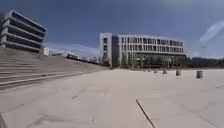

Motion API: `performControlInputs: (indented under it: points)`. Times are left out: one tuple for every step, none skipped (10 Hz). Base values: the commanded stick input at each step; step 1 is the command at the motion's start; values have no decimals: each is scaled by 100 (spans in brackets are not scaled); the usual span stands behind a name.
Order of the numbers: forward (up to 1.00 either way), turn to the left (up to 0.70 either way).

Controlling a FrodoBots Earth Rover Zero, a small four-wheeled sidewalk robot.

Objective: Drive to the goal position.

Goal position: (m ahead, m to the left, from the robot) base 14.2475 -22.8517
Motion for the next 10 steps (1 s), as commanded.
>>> performControlInputs:
  points:
    - [70, -1]
    - [70, -1]
    - [70, -1]
    - [70, -1]
    - [70, -1]
    - [70, -1]
    - [70, -1]
    - [70, -1]
    - [70, -1]
    - [70, -1]
